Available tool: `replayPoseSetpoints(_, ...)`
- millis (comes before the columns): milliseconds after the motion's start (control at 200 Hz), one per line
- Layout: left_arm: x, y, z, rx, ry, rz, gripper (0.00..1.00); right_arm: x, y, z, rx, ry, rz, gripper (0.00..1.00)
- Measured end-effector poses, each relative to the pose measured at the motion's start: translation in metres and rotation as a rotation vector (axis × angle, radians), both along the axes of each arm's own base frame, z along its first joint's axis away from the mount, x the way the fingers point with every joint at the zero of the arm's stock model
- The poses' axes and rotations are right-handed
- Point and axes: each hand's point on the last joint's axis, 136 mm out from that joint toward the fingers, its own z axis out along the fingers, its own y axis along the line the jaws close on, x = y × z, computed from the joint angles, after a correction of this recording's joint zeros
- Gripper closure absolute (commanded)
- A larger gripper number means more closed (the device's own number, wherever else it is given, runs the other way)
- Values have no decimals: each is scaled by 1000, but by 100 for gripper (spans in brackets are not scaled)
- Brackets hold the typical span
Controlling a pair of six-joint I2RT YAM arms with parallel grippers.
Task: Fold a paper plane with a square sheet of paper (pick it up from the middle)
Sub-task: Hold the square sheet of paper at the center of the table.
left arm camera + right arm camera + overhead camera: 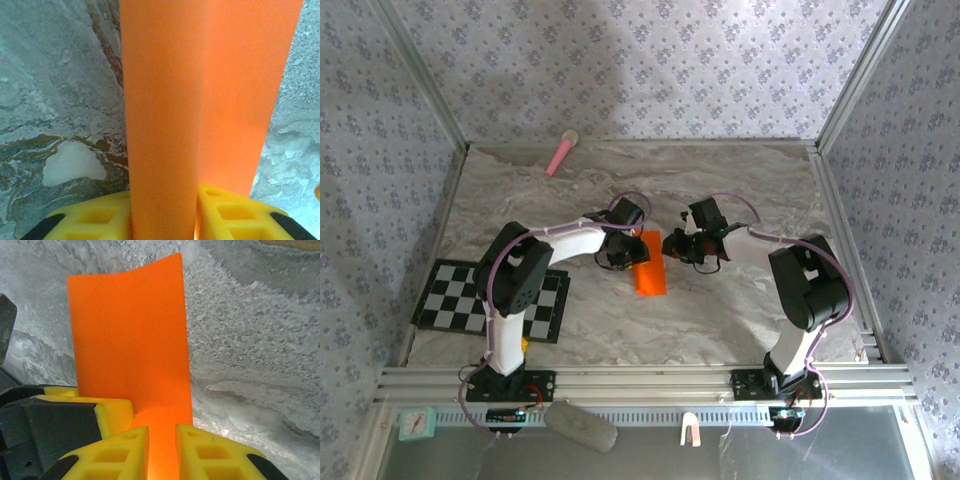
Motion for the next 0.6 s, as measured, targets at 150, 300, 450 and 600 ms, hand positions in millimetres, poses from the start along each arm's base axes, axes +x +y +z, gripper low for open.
replayPoseSetpoints(150,0,0,0,0,1,2,66,-1,1,0,4,2,4,79)
replayPoseSetpoints(300,-1,-1,0,2,0,1,65,1,4,1,11,2,10,80)
replayPoseSetpoints(450,-1,0,-3,9,4,5,65,1,8,-3,12,13,22,81)
replayPoseSetpoints(600,-1,0,-4,10,6,12,65,-3,12,-11,10,35,37,81)
